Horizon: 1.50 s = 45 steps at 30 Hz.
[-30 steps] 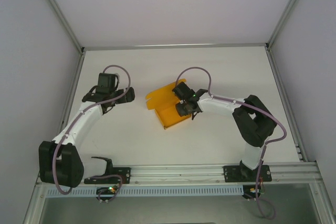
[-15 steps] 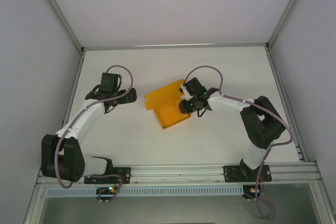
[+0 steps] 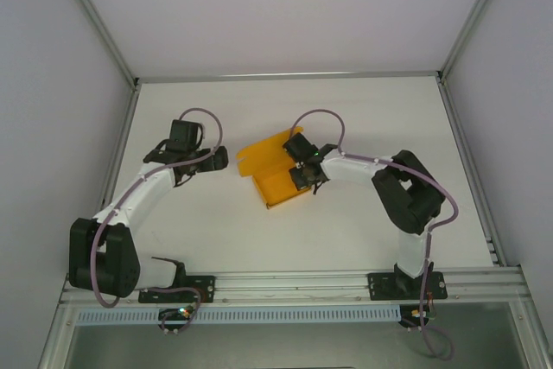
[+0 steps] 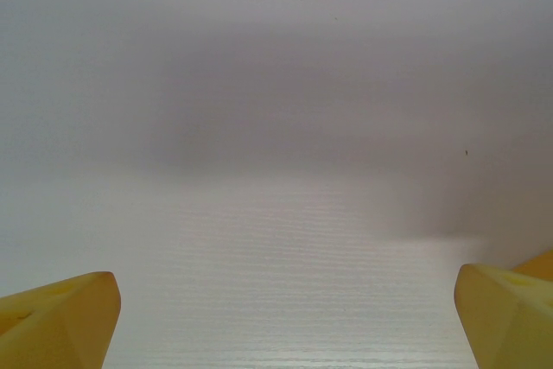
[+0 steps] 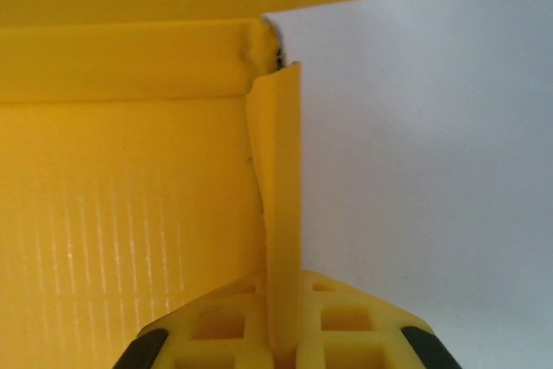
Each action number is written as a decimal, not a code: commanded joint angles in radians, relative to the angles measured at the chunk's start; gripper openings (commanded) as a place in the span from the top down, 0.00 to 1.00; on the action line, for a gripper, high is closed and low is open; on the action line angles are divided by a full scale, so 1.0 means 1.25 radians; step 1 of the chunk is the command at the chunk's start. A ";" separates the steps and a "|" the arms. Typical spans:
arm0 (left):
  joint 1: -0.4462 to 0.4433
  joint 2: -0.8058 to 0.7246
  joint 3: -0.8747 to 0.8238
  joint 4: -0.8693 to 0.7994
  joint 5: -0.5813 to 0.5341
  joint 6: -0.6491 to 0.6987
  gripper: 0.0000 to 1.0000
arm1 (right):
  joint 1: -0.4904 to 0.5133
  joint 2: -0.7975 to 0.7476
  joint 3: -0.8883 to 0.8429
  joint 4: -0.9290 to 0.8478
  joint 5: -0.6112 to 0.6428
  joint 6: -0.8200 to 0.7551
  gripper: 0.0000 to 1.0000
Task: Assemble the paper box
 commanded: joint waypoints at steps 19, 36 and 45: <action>-0.007 -0.050 0.016 0.002 0.015 0.004 0.00 | 0.037 -0.026 -0.033 0.018 0.158 0.076 0.53; -0.008 -0.111 0.000 0.048 0.129 0.088 0.00 | -0.041 -0.268 -0.104 0.108 0.024 0.016 0.13; -0.071 -0.140 -0.020 0.047 0.381 0.314 0.01 | -0.247 -0.302 -0.042 0.104 -0.423 -0.395 0.07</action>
